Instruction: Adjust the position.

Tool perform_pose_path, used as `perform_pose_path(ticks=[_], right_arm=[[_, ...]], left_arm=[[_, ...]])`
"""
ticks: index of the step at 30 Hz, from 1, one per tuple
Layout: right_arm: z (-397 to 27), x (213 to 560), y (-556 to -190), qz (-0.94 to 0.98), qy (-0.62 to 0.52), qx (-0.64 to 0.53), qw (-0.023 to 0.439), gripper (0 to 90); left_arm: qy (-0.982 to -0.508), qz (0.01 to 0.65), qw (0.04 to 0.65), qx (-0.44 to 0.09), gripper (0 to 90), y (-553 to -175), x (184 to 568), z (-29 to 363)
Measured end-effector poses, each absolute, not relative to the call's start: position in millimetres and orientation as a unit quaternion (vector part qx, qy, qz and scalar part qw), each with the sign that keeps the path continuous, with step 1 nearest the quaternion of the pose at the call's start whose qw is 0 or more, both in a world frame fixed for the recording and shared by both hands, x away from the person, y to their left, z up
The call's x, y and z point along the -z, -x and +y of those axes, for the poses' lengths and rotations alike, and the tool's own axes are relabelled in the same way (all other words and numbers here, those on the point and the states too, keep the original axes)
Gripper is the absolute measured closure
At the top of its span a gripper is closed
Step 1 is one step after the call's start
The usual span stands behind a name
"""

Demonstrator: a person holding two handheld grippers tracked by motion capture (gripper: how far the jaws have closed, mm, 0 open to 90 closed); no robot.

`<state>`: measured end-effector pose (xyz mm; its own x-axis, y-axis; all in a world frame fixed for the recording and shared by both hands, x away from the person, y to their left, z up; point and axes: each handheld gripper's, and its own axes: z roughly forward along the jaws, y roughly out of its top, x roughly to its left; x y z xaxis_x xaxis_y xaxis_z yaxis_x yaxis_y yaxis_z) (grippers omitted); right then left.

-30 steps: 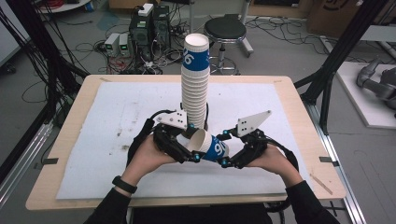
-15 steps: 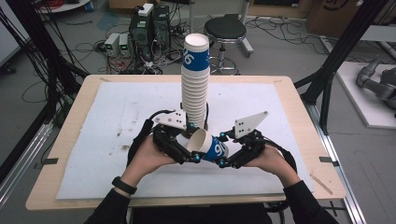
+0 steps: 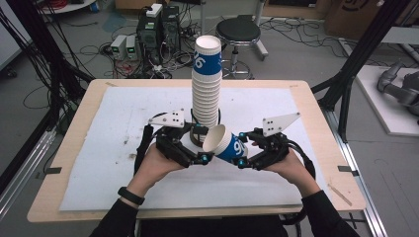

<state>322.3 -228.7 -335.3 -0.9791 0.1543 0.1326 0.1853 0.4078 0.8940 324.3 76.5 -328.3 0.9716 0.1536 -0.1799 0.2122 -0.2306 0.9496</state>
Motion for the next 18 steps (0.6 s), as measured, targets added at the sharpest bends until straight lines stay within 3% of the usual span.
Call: perform_pose_path(ticks=[18], right_arm=[[-226.2, 338.1, -320.2, -0.822, 0.102, 0.56, 0.01, 29.3]], left_arm=[[-0.744, 0.123, 0.654, 0.058, 9.3, -327.1, 339.7, 65.2]])
